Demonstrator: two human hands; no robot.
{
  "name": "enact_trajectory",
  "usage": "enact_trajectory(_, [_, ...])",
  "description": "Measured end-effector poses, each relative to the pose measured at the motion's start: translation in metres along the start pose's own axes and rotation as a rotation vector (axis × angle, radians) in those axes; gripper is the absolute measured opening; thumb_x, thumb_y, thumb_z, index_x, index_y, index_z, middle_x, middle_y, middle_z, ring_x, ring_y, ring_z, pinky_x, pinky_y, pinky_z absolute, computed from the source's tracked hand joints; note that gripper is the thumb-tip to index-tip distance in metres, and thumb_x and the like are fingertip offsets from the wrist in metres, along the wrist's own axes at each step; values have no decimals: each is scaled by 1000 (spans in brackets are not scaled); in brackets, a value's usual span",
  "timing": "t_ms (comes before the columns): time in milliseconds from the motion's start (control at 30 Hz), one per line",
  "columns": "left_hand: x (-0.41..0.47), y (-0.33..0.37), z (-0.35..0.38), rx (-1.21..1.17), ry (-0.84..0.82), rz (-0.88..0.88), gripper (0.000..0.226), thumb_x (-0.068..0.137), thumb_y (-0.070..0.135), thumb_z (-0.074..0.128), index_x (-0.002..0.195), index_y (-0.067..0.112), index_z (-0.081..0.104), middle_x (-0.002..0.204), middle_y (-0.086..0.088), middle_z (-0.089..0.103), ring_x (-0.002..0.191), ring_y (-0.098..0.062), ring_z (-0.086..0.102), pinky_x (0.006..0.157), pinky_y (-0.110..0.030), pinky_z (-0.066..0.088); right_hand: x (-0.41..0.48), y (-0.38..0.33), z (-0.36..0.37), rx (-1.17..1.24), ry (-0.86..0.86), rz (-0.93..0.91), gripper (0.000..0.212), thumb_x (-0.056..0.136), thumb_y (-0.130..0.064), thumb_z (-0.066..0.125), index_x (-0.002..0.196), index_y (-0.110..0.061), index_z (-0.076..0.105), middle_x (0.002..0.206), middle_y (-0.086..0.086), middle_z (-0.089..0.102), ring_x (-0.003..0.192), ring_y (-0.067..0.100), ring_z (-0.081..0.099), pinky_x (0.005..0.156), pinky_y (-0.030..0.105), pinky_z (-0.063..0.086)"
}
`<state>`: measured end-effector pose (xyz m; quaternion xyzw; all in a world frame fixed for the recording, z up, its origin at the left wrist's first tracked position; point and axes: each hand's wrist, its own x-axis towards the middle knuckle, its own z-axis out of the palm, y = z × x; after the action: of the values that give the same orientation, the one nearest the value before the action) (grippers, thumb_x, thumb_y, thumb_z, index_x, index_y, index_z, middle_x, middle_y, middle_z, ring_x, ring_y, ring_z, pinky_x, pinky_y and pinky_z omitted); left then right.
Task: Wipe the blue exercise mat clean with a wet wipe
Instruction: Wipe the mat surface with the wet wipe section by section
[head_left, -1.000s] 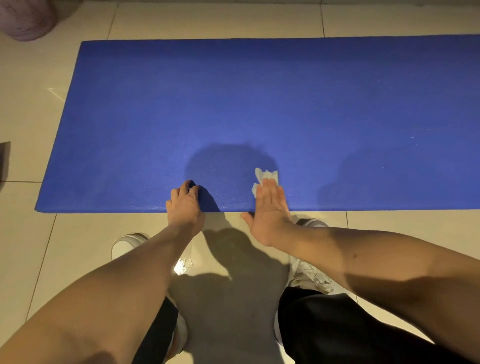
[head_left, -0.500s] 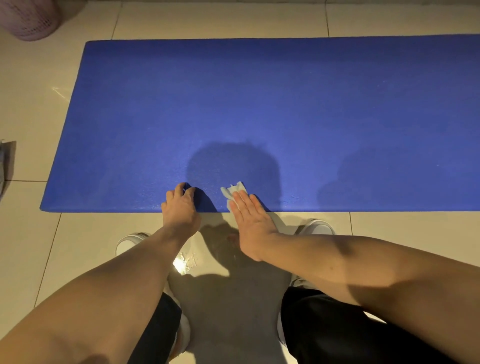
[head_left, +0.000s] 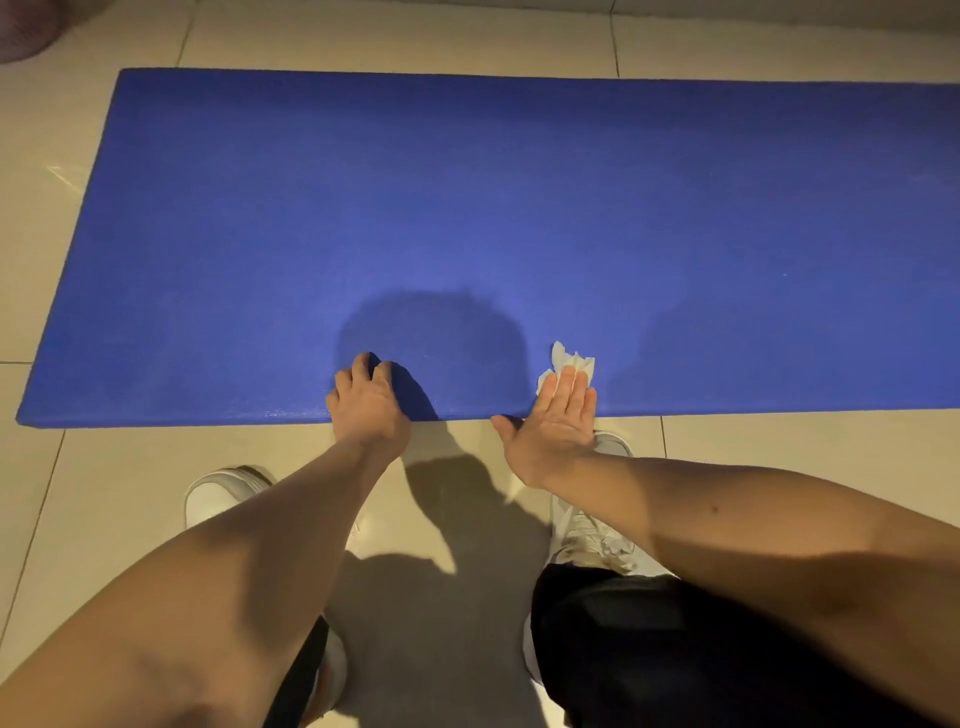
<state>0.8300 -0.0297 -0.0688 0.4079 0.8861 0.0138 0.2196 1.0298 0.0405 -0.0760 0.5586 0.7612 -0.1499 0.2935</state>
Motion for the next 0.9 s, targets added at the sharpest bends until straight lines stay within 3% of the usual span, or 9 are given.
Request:
enact_trajectory(133, [-1, -8, -3, -5, -13, -3, 71, 81, -1, 51, 148, 17, 37, 156, -2, 25, 134, -30, 27, 112, -40, 27, -14, -32, 3, -26, 11, -226, 86, 101, -66, 11, 156, -10, -25, 161, 18, -35, 144, 48, -36, 121, 60, -11])
enact_trajectory(233, [0, -13, -6, -1, -11, -7, 68, 84, 3, 53, 149, 17, 38, 155, -3, 27, 134, -30, 28, 110, -41, 29, -18, -53, 4, -95, 8, -482, 80, 107, -39, 32, 156, -22, -29, 160, 12, -40, 141, 45, -41, 120, 63, -11])
enact_trajectory(300, [2, -14, -8, -1, -5, -8, 66, 85, 5, 54, 149, 17, 38, 154, -3, 28, 133, -30, 29, 110, -41, 30, -9, -56, 2, -139, 54, -540, 75, 107, -46, 25, 158, -23, -24, 164, 6, -35, 144, 43, -38, 120, 63, -10])
enact_trajectory(400, [6, -12, -8, -5, -8, 2, 67, 84, 6, 54, 148, 18, 39, 154, -3, 29, 133, -30, 29, 109, -41, 31, 13, -42, -4, -139, 93, -500, 79, 101, -67, 10, 160, -23, -17, 167, -5, -26, 149, 37, -32, 122, 57, -13])
enact_trajectory(533, [13, -3, -5, -26, -4, 18, 67, 82, 4, 53, 146, 18, 41, 154, -2, 28, 132, -30, 29, 108, -40, 30, 38, 4, -10, 15, 173, -264, 86, 102, -63, 24, 161, -13, -13, 169, 5, -20, 155, 28, -22, 125, 46, -13])
enact_trajectory(700, [20, 15, -3, -25, -19, 35, 66, 84, 5, 51, 147, 18, 39, 156, -2, 26, 134, -31, 28, 111, -41, 28, 48, 36, -18, 11, 105, 22, 90, 101, -66, 9, 157, -2, -18, 167, 14, -23, 153, 32, -25, 125, 49, -11])
enact_trajectory(800, [24, 25, -4, -22, -22, 55, 66, 84, 5, 51, 148, 19, 39, 157, -2, 25, 135, -31, 27, 111, -41, 27, 37, 12, -16, 163, 137, -83, 91, 103, -63, 22, 159, -1, -14, 168, 17, -18, 155, 32, -17, 127, 48, -4])
enact_trajectory(867, [26, 30, -5, -22, -25, 73, 67, 84, 4, 52, 148, 18, 39, 157, -2, 25, 135, -31, 27, 110, -41, 26, 25, -3, -11, 274, 170, -280, 88, 103, -58, 33, 161, -7, -8, 168, 13, -11, 157, 28, -6, 127, 47, 3])
enact_trajectory(900, [27, 32, -6, -17, -27, 77, 67, 84, 4, 52, 148, 18, 38, 157, -3, 24, 135, -32, 27, 111, -42, 26, 19, -9, -8, 221, 154, -372, 87, 104, -58, 31, 161, -7, -9, 168, 13, -16, 157, 28, -13, 127, 47, 2])
